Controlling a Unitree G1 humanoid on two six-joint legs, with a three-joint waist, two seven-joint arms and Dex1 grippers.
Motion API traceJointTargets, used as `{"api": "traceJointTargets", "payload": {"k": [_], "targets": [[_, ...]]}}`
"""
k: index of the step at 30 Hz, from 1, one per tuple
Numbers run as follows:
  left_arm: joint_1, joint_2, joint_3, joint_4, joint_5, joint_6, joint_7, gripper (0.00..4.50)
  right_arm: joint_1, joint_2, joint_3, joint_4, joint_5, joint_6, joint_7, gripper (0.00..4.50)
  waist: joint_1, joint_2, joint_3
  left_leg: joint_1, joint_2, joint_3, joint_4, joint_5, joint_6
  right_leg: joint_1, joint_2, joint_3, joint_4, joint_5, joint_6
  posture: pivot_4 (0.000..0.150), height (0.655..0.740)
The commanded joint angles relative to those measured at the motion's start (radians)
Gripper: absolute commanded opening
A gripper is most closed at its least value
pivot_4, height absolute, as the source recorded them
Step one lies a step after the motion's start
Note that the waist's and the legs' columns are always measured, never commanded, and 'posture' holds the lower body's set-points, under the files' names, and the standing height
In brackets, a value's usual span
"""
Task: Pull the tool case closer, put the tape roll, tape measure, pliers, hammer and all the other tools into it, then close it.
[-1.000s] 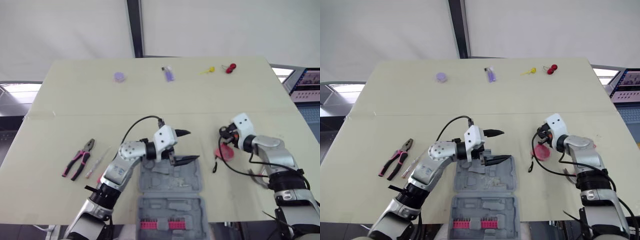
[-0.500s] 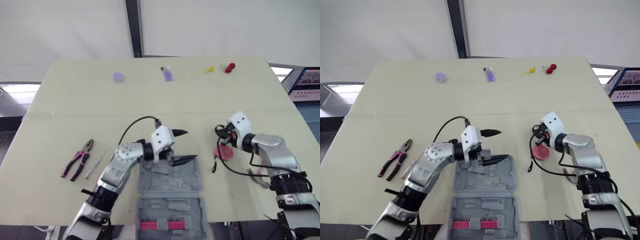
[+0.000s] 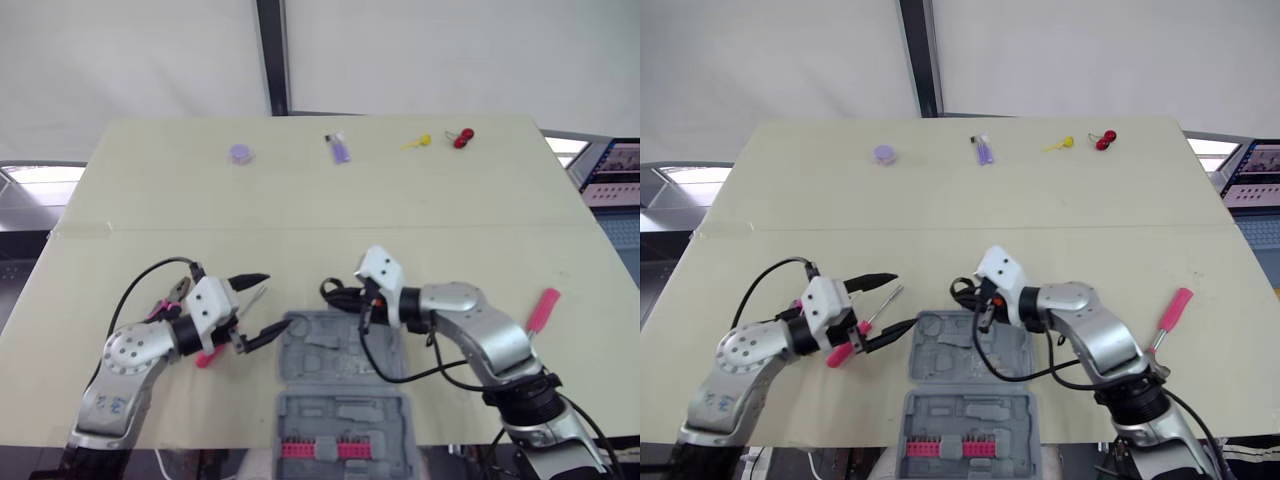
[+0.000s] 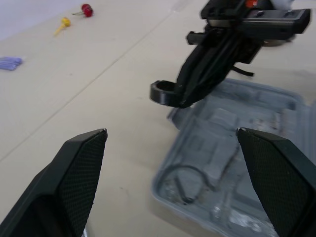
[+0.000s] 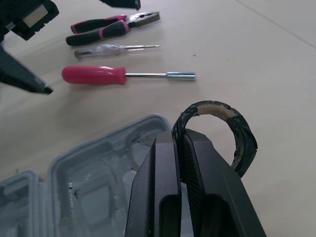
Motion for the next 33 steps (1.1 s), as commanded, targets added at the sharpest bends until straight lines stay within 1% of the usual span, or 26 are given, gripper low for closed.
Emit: {"api": "traceJointTargets", "payload": {"k": [1,5,7,13,22,33], "targets": [[0.081,0.036,0.058,-0.051,-0.030,-0.066,-0.051,4.50,-0.015,0.023,0.041,-0.027,-0.016,0.007,-0.029,0.17,-0.001,0.000,0.000,0.000,0.000,0.000,0.000,0.000,0.000,0.000,0.000,0.000,0.000,0.000,0.000,0.150,0.7400],[0.184,0.026,0.092,-0.024,-0.038,-0.167,-0.084,4.50,-0.034,0.051,0.086,0.009,-0.040,0.008,-0.044,0.17,-0.001,0.000,0.000,0.000,0.000,0.000,0.000,0.000,0.000,0.000,0.000,0.000,0.000,0.000,0.000,0.150,0.7400],[0.223,0.004,0.100,-0.006,-0.050,-0.212,-0.090,4.50,-0.042,0.061,0.109,0.026,-0.054,0.004,-0.044,0.17,0.000,0.000,0.000,0.000,0.000,0.000,0.000,0.000,0.000,0.000,0.000,0.000,0.000,0.000,0.000,0.150,0.7400],[0.311,-0.052,0.113,-0.022,-0.081,-0.242,-0.063,4.50,-0.046,0.092,0.160,0.034,-0.068,0.020,-0.047,0.17,-0.001,-0.001,0.000,0.000,0.000,0.000,0.000,0.000,0.000,0.000,0.000,0.000,0.000,0.000,0.000,0.150,0.7400],[0.350,-0.074,0.122,-0.013,-0.094,-0.243,-0.028,4.50,-0.056,0.106,0.197,0.080,-0.101,0.003,-0.040,0.17,-0.001,-0.001,0.000,0.000,0.000,0.000,0.000,0.000,0.000,0.000,0.000,0.000,0.000,0.000,0.000,0.150,0.7400],[0.349,-0.084,0.113,0.025,-0.071,-0.280,-0.020,4.50,-0.058,0.123,0.206,0.111,-0.116,-0.010,-0.044,0.17,-0.002,-0.001,0.000,0.000,0.000,0.000,0.000,0.000,0.000,-0.001,0.000,0.000,0.000,0.000,0.000,0.150,0.7400]]}}
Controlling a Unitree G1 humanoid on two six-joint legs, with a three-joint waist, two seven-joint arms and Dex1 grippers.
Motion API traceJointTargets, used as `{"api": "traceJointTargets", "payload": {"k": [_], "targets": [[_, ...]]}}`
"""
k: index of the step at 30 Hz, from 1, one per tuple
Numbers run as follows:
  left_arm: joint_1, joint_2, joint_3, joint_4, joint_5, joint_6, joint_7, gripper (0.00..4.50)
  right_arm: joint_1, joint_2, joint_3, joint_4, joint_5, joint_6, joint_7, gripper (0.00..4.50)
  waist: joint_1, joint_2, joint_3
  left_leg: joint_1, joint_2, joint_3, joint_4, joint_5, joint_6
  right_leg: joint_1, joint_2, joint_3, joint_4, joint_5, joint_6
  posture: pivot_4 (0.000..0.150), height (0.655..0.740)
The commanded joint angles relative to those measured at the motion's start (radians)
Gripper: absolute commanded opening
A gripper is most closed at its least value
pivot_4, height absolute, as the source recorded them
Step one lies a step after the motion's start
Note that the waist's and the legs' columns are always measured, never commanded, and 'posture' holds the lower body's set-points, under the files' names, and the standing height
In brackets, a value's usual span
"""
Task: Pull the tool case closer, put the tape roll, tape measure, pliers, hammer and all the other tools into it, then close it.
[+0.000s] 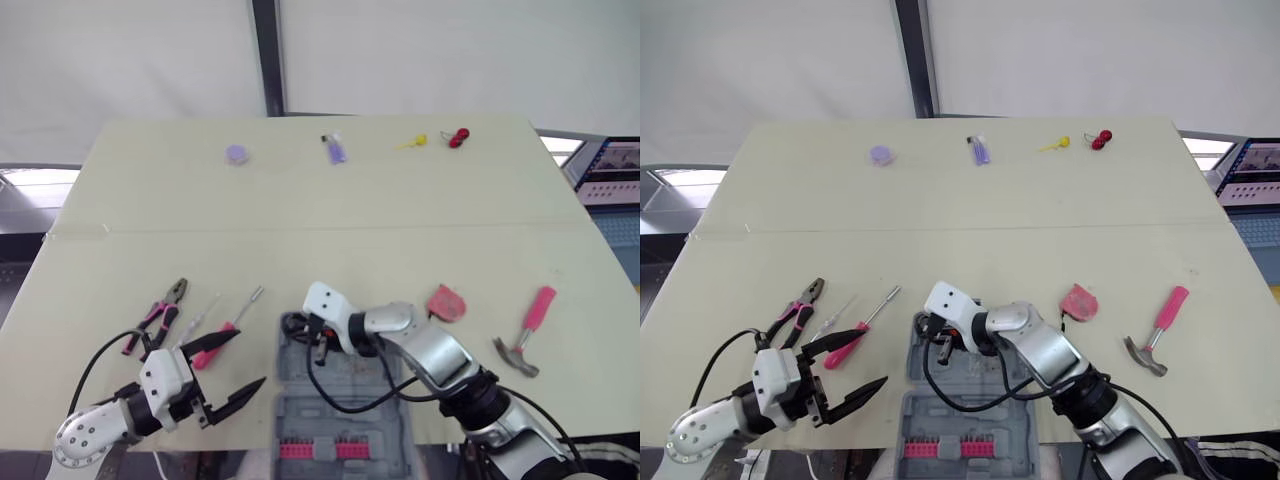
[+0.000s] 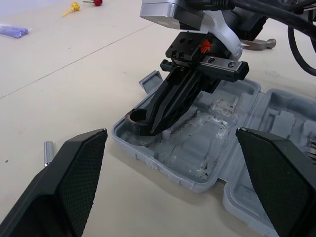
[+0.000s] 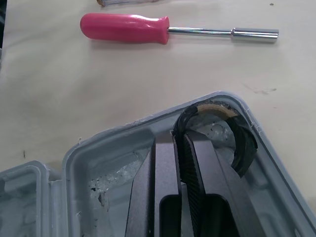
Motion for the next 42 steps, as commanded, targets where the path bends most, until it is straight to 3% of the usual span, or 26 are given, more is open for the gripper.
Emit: {"api": "traceJointTargets", "payload": {"k": [1,42], "targets": [[0.009,-0.005,0.002,0.009,0.002,-0.034,0.000,4.50,-0.010,0.018,-0.003,-0.011,-0.003,-0.018,-0.006,0.17,0.000,0.000,0.000,0.000,0.000,0.000,0.000,0.000,0.000,0.000,0.000,0.000,0.000,0.000,0.000,0.150,0.7400],[-0.034,-0.007,-0.039,0.010,0.008,-0.029,0.055,4.50,-0.013,0.040,-0.007,0.041,-0.020,-0.020,-0.012,0.17,0.000,0.000,0.000,0.000,0.000,0.000,0.000,0.000,0.000,0.000,0.000,0.000,0.000,0.000,0.000,0.150,0.7400]]}}
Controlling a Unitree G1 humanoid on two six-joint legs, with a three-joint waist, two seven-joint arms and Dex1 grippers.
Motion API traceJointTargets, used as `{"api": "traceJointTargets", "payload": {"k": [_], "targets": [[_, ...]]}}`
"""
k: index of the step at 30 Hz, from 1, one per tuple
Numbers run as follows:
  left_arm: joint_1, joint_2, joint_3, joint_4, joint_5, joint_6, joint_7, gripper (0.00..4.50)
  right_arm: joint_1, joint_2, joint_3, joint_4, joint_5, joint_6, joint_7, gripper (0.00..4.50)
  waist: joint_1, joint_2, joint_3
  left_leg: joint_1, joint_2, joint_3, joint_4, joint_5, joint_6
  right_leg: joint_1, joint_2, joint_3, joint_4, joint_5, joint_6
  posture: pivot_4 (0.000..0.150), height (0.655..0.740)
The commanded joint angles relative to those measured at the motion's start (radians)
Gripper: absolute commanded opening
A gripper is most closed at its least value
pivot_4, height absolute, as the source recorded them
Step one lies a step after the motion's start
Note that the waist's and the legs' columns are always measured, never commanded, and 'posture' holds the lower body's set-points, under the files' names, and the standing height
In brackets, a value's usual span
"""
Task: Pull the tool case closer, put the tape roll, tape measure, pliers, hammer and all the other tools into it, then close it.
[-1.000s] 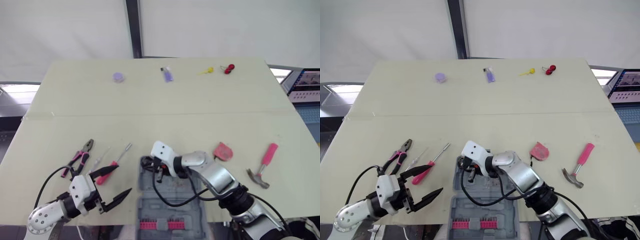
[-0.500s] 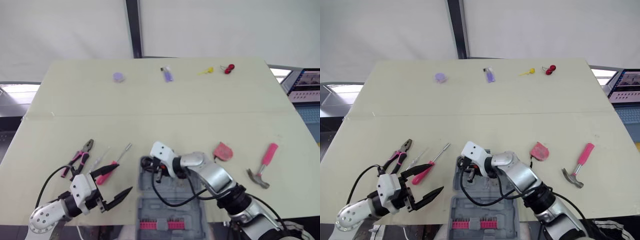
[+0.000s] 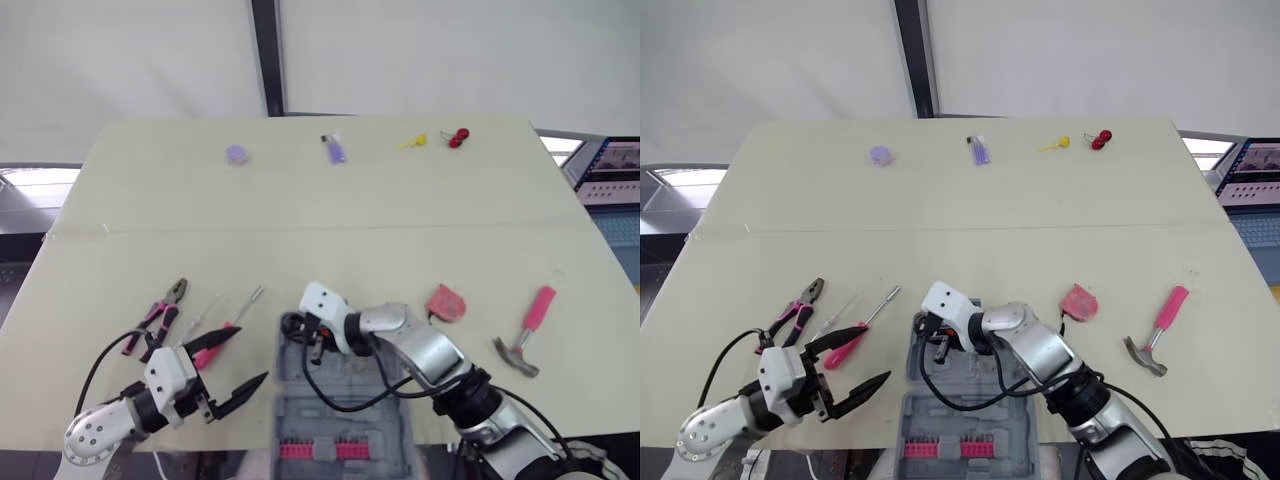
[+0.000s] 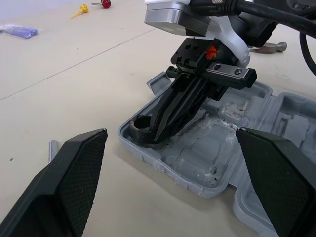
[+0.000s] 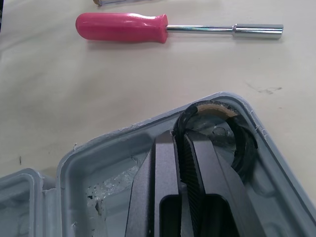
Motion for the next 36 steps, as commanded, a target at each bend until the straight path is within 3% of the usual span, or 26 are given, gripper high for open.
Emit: {"api": "traceJointTargets", "payload": {"k": [1,8,11,15,24,28,34,36], "targets": [[-0.005,0.000,-0.005,-0.026,0.004,-0.005,0.008,4.50,-0.005,0.011,-0.008,-0.005,-0.006,-0.016,-0.010,0.17,0.000,0.000,0.000,0.000,0.000,0.000,0.000,0.000,0.000,0.000,0.000,0.000,0.000,0.000,0.000,0.150,0.7400],[-0.006,0.003,-0.012,-0.041,0.000,0.013,0.017,4.50,0.001,0.010,-0.014,-0.013,0.000,-0.012,-0.003,0.17,0.000,0.000,0.000,0.000,0.000,0.000,0.000,0.000,0.000,0.000,0.000,0.000,0.000,0.000,0.000,0.150,0.7400],[-0.008,0.005,-0.011,-0.046,-0.001,0.020,0.019,4.50,0.002,0.012,-0.015,-0.017,0.004,-0.010,-0.001,1.09,0.000,0.000,0.000,0.000,0.000,0.000,0.000,0.000,0.000,0.000,0.000,0.000,0.000,0.000,0.000,0.150,0.7400],[-0.011,0.006,-0.009,-0.054,-0.003,0.034,0.022,4.50,0.003,0.016,-0.021,-0.025,0.011,-0.008,-0.002,3.05,0.000,0.000,0.000,0.000,0.000,0.000,0.000,0.000,0.000,0.000,0.000,0.000,0.000,0.000,0.000,0.150,0.7400],[-0.007,0.006,-0.010,-0.082,-0.003,0.063,0.035,4.50,-0.001,-0.017,-0.062,-0.128,0.079,0.037,0.040,3.05,0.000,0.000,0.000,0.000,0.000,0.000,0.000,0.000,0.000,0.000,0.000,0.000,0.000,0.000,0.000,0.150,0.7400],[-0.008,0.005,-0.009,-0.086,-0.003,0.068,0.038,4.50,0.009,-0.016,-0.074,-0.103,0.070,-0.050,0.026,3.05,0.000,0.000,0.000,0.000,0.000,0.000,0.000,0.000,0.000,0.000,0.000,0.000,0.000,0.000,0.000,0.150,0.7400],[-0.011,0.003,-0.011,-0.087,-0.002,0.076,0.041,4.50,0.029,0.017,-0.076,0.071,0.006,-0.299,-0.005,0.19,-0.001,0.000,0.000,0.000,0.000,0.000,0.000,0.000,0.000,0.000,0.000,0.000,0.000,0.000,0.000,0.150,0.7400],[-0.012,0.004,-0.011,-0.087,-0.003,0.079,0.041,4.50,0.029,0.032,-0.084,0.108,0.000,-0.326,-0.014,0.19,-0.001,0.000,0.000,0.000,0.000,0.000,0.000,0.000,0.000,0.000,0.000,0.000,0.000,0.000,0.000,0.150,0.7400]]}}
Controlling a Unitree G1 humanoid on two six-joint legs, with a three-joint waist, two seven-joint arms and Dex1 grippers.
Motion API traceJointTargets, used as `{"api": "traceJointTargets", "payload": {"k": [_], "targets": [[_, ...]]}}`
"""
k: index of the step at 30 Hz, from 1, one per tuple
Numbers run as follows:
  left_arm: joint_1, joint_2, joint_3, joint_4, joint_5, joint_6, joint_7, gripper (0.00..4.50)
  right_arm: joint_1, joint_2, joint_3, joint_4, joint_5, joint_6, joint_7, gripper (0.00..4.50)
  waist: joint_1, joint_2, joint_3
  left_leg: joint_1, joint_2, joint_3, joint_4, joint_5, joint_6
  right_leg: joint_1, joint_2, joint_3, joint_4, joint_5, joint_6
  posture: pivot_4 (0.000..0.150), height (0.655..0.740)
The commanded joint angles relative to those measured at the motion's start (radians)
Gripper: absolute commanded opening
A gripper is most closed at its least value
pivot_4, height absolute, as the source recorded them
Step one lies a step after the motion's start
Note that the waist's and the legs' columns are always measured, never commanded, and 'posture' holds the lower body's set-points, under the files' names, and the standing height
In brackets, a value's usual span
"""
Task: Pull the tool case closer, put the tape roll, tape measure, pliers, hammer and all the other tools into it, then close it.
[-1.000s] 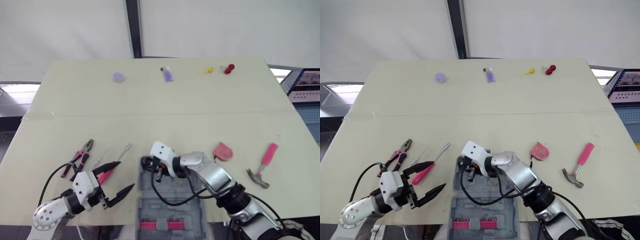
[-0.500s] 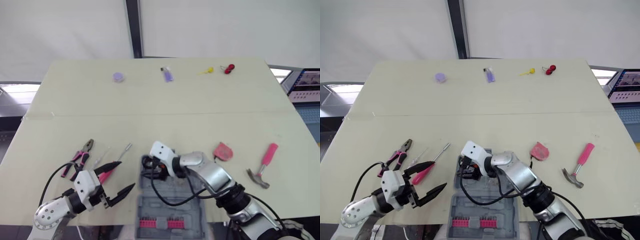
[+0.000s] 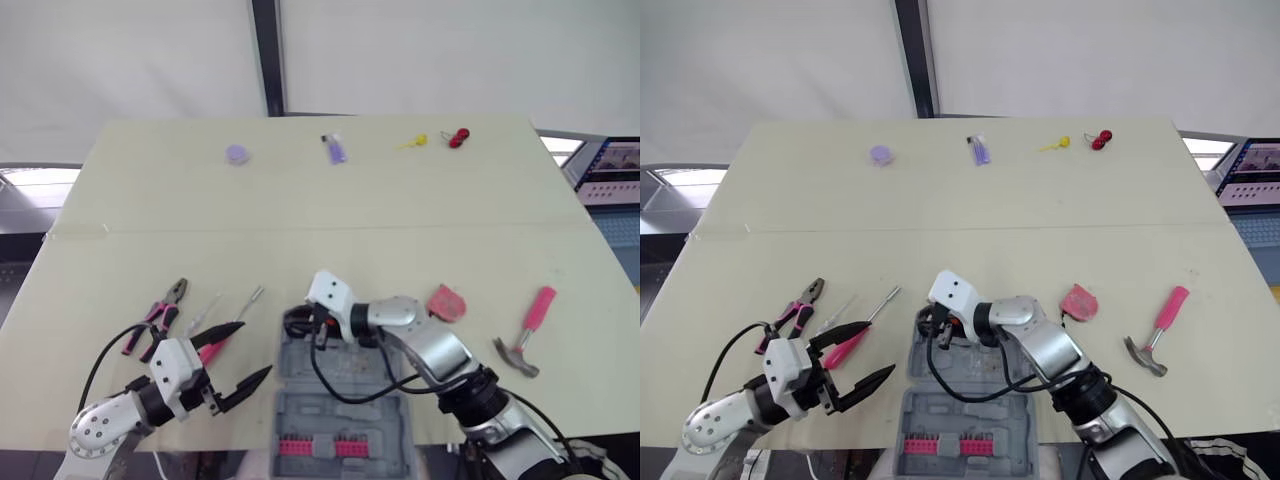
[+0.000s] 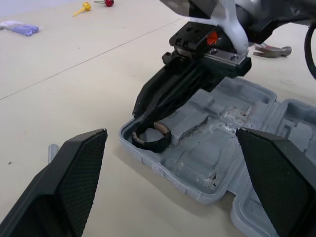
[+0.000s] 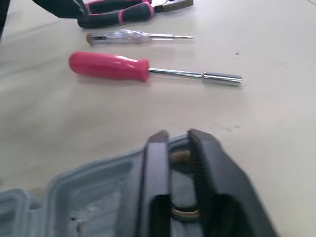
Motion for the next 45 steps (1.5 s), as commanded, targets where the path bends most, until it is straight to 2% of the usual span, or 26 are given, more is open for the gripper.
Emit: {"api": "traceJointTargets", "payload": {"k": [1,8,11,14,19,22,23,45], "targets": [[0.003,0.004,0.000,-0.041,-0.003,-0.001,0.005,4.50,0.001,0.029,-0.022,0.025,-0.006,-0.068,-0.010,0.19,0.000,0.000,0.000,0.000,0.000,0.000,0.000,0.000,0.000,0.000,0.000,0.000,0.000,0.000,0.000,0.150,0.7400],[0.005,0.003,0.003,-0.031,0.000,-0.010,0.004,4.50,0.019,0.035,-0.032,0.030,0.000,-0.097,0.002,0.19,0.000,0.000,0.000,0.000,0.000,0.000,0.000,0.000,0.000,0.000,0.000,0.000,0.000,0.000,0.000,0.150,0.7400],[0.003,0.003,0.004,-0.023,0.000,-0.012,0.001,4.50,0.024,0.035,-0.032,0.024,0.004,-0.102,0.006,1.03,0.000,0.000,0.000,0.000,0.000,0.000,0.000,0.000,0.000,0.000,0.000,0.000,0.000,0.000,0.000,0.150,0.7400],[-0.001,0.002,0.004,-0.018,0.000,-0.014,0.001,4.50,0.023,0.041,-0.038,0.019,0.010,-0.101,0.006,2.43,0.000,0.000,0.000,0.000,0.000,0.000,0.000,0.000,0.000,0.000,0.000,0.000,0.000,0.000,0.000,0.150,0.7400],[-0.007,0.000,0.001,-0.012,0.004,-0.016,0.002,4.50,0.013,0.047,-0.046,0.027,0.007,-0.108,-0.001,2.43,0.000,0.000,0.000,0.000,0.000,0.000,0.000,0.000,0.000,0.000,0.000,0.000,0.000,0.000,0.000,0.150,0.7400],[-0.009,-0.001,-0.001,-0.011,0.004,-0.015,0.003,4.50,0.011,0.049,-0.046,0.030,0.007,-0.105,0.005,1.61,0.000,0.000,0.000,0.000,0.000,0.000,0.000,0.000,0.000,0.000,0.000,0.000,0.000,0.000,0.000,0.150,0.7400],[-0.010,-0.002,-0.002,-0.011,0.005,-0.015,0.004,4.50,0.010,0.049,-0.046,0.032,0.007,-0.104,0.006,1.13,0.000,0.000,0.000,0.000,0.000,0.000,0.000,0.000,0.000,0.000,0.000,0.000,0.000,0.000,0.000,0.150,0.7400],[-0.009,-0.003,-0.009,-0.011,0.012,-0.013,0.015,4.50,0.036,0.035,0.004,0.149,-0.088,-0.201,0.032,1.13,0.000,0.000,0.000,0.000,0.000,0.000,0.000,0.000,0.000,0.000,0.000,0.000,0.000,0.000,0.000,0.150,0.7400]]}}
